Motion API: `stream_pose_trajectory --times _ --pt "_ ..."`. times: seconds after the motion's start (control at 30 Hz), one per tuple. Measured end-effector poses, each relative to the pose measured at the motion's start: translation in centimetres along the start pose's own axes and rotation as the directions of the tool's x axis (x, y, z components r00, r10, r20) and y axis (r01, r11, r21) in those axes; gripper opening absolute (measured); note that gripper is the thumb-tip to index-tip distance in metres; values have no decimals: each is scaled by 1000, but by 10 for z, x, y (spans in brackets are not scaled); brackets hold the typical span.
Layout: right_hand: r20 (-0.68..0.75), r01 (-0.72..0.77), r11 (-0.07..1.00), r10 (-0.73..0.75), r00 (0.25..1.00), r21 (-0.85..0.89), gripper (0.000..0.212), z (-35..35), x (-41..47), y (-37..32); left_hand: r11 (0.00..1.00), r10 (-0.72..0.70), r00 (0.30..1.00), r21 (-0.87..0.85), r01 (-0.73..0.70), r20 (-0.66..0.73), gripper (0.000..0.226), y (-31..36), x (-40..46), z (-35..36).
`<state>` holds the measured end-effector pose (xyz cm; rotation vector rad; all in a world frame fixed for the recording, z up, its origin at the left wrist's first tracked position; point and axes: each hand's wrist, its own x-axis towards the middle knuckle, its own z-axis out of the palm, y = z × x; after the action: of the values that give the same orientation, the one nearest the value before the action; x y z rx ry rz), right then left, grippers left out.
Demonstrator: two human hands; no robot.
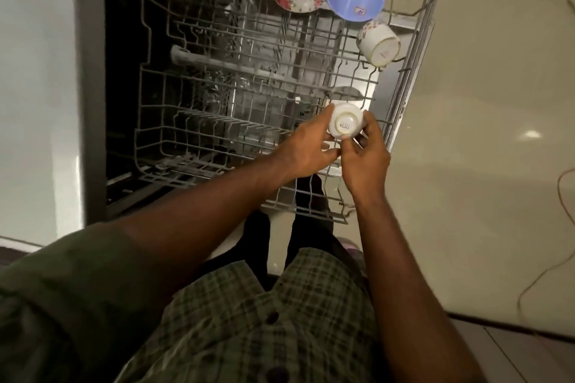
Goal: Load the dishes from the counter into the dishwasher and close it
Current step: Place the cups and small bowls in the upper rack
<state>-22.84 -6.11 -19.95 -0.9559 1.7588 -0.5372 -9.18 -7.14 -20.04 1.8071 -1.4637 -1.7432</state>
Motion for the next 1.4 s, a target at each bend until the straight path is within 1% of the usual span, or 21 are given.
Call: stream_pose_trajectory --times 0.1,0.17,0.33,0.53,0.63,0.7,0.8,0.87,1.0,1.07,1.17,1.3,1.4 --pt "-5 -24 1000 24 1000 0 58 -1 7 3 1000 11 999 15 -12 32 83 2 8 6" --pt "5 -50 998 50 999 -30 59 -2 11 5 999 5 999 37 -7 51 84 4 12 9" --pt "27 -99 988 103 994 -117 65 -3 23 12 995 -69 990 77 60 125 90 10 24 13" --pt "41 -152 969 163 986 -195 69 1 31 16 987 -142 975 101 126 172 93 8 28 16" --pt "61 -132 969 148 987 -206 61 3 27 12 983 -178 970 82 166 166 102 6 23 15" --pt "68 -126 966 145 987 -227 57 4 22 7 984 -177 971 32 175 160 102 4 17 13" --pt "69 -105 955 129 989 -278 55 4 15 -2 987 -156 978 -2 158 139 102 6 4 6" --pt "77 -90 945 120 990 -315 59 4 9 -8 989 -143 983 -23 147 114 101 6 -8 0" --pt "144 20 918 40 989 -395 67 7 -9 -31 999 -45 999 -6 45 20 96 6 -44 -23" --pt "210 94 898 -1 978 -430 74 9 -20 -46 999 -44 999 -8 43 -33 97 12 -68 -39" --pt "314 217 870 -76 946 -442 75 14 -34 -68 998 -62 993 28 65 -103 104 15 -107 -66" --pt "458 406 805 -191 868 -433 72 30 -58 -105 997 -32 960 55 49 -278 101 10 -165 -102" --pt "572 573 724 -301 763 -384 70 47 -83 -135 1000 -9 913 0 10 -408 99 7 -207 -118"
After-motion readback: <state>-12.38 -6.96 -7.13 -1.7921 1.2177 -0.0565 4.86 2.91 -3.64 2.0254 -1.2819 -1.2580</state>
